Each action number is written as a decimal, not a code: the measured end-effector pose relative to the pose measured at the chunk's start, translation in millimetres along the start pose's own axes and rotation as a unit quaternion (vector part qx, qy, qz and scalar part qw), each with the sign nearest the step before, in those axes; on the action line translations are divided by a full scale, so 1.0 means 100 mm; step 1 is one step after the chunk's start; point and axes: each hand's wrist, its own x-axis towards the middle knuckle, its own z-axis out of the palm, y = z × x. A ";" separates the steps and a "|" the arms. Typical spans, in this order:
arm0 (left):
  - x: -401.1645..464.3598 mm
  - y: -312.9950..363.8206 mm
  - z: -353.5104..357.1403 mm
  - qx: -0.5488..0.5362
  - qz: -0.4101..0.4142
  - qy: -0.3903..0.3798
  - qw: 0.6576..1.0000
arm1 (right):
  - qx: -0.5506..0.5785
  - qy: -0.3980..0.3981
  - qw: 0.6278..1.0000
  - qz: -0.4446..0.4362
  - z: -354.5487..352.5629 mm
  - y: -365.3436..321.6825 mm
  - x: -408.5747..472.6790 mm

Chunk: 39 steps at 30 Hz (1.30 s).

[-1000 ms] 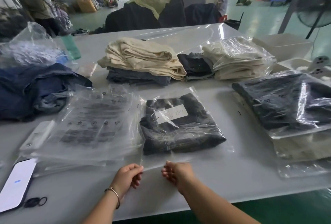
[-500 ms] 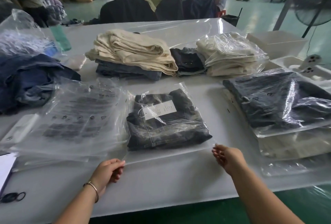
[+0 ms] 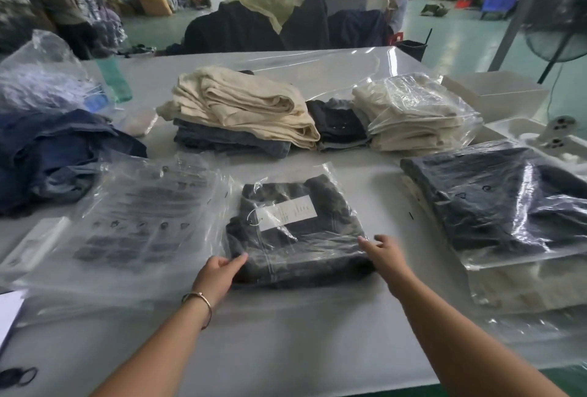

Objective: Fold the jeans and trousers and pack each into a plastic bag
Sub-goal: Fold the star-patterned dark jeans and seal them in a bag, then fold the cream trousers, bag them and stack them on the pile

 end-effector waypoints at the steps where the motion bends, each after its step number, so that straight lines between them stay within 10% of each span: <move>1: 0.05 0.05 0.04 0.011 -0.006 -0.009 1.000 | -0.032 -0.003 0.999 0.001 0.07 -0.06 0.03; 12: 0.18 0.90 0.22 -0.194 -0.126 -0.273 0.934 | -0.080 0.013 0.996 -0.024 -0.32 -0.56 -0.03; 16: -0.09 1.62 0.73 -0.262 -0.023 -0.298 0.918 | -0.140 0.171 0.969 -0.111 -1.14 -0.73 0.00; 24: -0.72 2.88 2.46 -0.361 0.072 -0.410 0.834 | -0.237 0.514 0.795 -0.218 -3.07 -0.95 0.41; 34: -0.69 2.50 3.67 -0.058 0.010 -0.389 0.919 | -0.460 0.217 0.858 -0.074 -3.22 -0.07 1.09; 39: -0.48 2.52 3.42 0.011 0.034 -0.364 0.931 | -0.385 0.244 0.885 -0.095 -2.73 -0.21 1.12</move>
